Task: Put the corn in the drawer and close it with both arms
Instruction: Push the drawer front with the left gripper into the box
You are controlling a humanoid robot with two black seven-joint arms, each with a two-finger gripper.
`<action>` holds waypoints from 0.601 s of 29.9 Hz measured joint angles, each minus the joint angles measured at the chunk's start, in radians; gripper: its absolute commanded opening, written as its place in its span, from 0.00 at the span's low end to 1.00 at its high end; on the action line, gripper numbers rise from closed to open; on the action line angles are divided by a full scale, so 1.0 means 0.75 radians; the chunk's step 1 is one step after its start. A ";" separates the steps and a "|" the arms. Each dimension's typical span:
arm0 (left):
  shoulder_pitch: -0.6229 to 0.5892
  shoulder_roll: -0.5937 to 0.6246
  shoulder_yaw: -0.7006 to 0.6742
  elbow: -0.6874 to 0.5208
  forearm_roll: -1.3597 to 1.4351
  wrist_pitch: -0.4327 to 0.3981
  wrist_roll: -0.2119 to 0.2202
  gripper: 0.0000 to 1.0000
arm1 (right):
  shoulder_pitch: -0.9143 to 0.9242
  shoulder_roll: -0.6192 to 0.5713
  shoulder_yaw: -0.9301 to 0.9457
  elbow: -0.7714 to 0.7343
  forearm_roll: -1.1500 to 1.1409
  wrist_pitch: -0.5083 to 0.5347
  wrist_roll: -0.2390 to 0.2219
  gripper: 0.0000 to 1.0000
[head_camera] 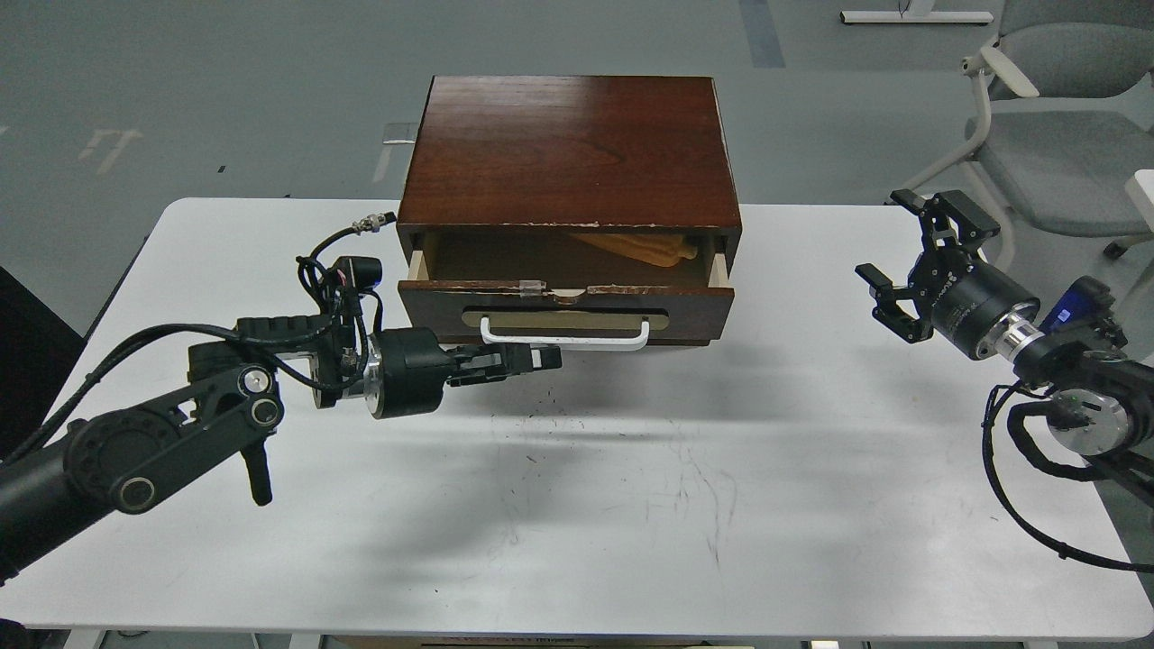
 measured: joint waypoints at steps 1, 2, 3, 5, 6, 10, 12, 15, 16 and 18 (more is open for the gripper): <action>0.000 -0.001 0.000 0.005 0.000 0.002 0.000 0.00 | -0.001 0.000 0.000 0.000 0.000 0.000 0.000 1.00; 0.000 -0.003 0.000 0.010 0.000 0.004 0.000 0.00 | -0.002 0.000 0.000 0.000 0.000 0.000 0.000 1.00; 0.000 -0.004 0.000 0.015 -0.001 0.006 0.000 0.00 | -0.004 0.000 0.000 0.000 0.000 0.000 0.000 1.00; 0.000 -0.005 0.000 0.025 -0.001 0.015 0.000 0.00 | -0.006 0.000 0.000 0.000 0.000 0.000 0.000 1.00; 0.000 -0.005 -0.001 0.028 -0.001 0.020 0.000 0.00 | -0.007 0.000 0.000 0.000 0.000 0.000 0.000 1.00; -0.001 -0.005 -0.006 0.032 -0.002 0.028 0.000 0.00 | -0.008 -0.002 0.001 0.000 0.000 0.000 0.000 1.00; -0.001 -0.006 -0.010 0.037 -0.003 0.028 0.000 0.00 | -0.008 -0.004 0.001 -0.001 0.000 0.001 0.000 1.00; -0.001 -0.006 -0.011 0.044 -0.012 0.029 0.000 0.00 | -0.008 -0.004 0.001 -0.002 0.000 0.002 0.000 1.00; -0.001 -0.006 -0.011 0.046 -0.017 0.031 0.000 0.00 | -0.009 -0.004 0.001 -0.002 0.000 0.002 0.000 1.00; -0.001 -0.006 -0.011 0.051 -0.031 0.039 0.000 0.00 | -0.012 -0.004 0.000 -0.002 0.000 0.002 0.000 1.00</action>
